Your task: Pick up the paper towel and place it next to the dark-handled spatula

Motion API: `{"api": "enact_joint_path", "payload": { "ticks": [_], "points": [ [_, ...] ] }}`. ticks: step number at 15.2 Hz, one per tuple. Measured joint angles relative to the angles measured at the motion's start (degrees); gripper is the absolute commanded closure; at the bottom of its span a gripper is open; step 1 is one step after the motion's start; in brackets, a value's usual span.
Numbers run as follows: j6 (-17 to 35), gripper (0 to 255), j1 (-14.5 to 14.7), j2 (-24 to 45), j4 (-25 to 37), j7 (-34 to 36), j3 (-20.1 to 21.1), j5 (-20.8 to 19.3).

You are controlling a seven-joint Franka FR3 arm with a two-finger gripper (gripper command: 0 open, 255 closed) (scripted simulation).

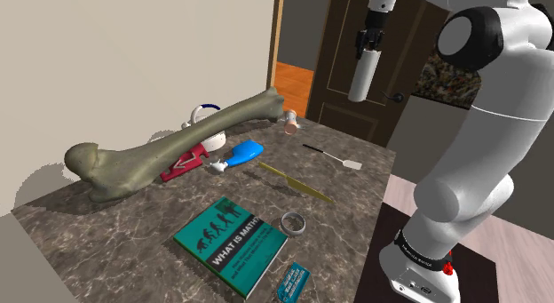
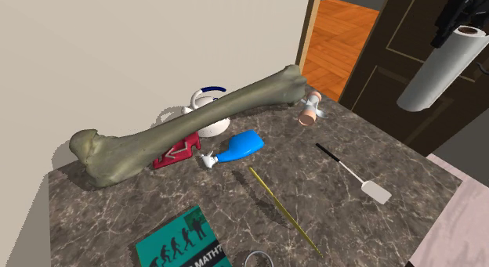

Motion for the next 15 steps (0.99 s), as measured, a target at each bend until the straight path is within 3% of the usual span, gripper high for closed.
{"api": "enact_joint_path", "payload": {
  "ticks": [7, 15],
  "points": [
    [-7.5, 255, -7.6, 10.9, 18.0, -9.0, -3.3, 4.4],
    [-0.1, 255, -6.6, 7.5, 7.3, -9.2, -3.3, 3.3]
  ]
}}
